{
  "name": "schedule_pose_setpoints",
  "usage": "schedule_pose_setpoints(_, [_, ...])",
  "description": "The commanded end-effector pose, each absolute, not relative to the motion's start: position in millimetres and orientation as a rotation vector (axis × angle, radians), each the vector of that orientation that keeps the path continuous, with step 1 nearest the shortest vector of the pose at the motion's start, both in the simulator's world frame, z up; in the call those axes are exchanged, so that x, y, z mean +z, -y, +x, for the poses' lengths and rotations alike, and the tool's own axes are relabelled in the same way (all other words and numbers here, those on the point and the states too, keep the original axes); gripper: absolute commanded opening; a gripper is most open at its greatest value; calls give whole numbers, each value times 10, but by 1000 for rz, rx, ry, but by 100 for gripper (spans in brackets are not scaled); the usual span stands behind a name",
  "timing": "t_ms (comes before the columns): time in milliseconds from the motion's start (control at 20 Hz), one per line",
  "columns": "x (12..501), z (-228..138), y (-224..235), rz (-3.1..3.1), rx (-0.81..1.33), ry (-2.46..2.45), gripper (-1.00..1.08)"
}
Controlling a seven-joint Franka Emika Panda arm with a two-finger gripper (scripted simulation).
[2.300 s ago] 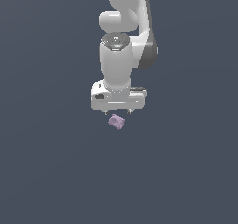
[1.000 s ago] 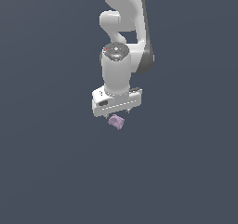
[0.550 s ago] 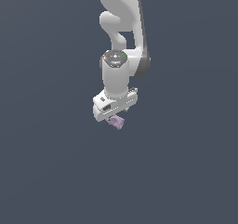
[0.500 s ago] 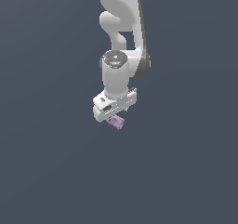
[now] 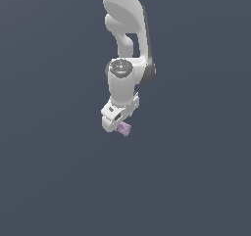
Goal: Pick up the object and move it to a goal position.
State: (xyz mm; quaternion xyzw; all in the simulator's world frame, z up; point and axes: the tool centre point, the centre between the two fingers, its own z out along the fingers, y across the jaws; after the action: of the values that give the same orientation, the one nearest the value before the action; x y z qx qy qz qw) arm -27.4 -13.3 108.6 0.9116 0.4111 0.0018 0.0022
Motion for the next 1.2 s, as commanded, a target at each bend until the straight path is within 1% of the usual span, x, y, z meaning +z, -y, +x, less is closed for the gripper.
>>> schedule_pose_setpoints(0, [1038,-302,135,2825,4,-1366,100])
schedule_pose_setpoints(400, [945,-358,138,2756,0,-1507,100])
schedule_pose_setpoints(800, [918,-367,139,2747,0,-1525,100])
schedule_pose_setpoints(1150, [665,-377,136,2744,0,-1529,100])
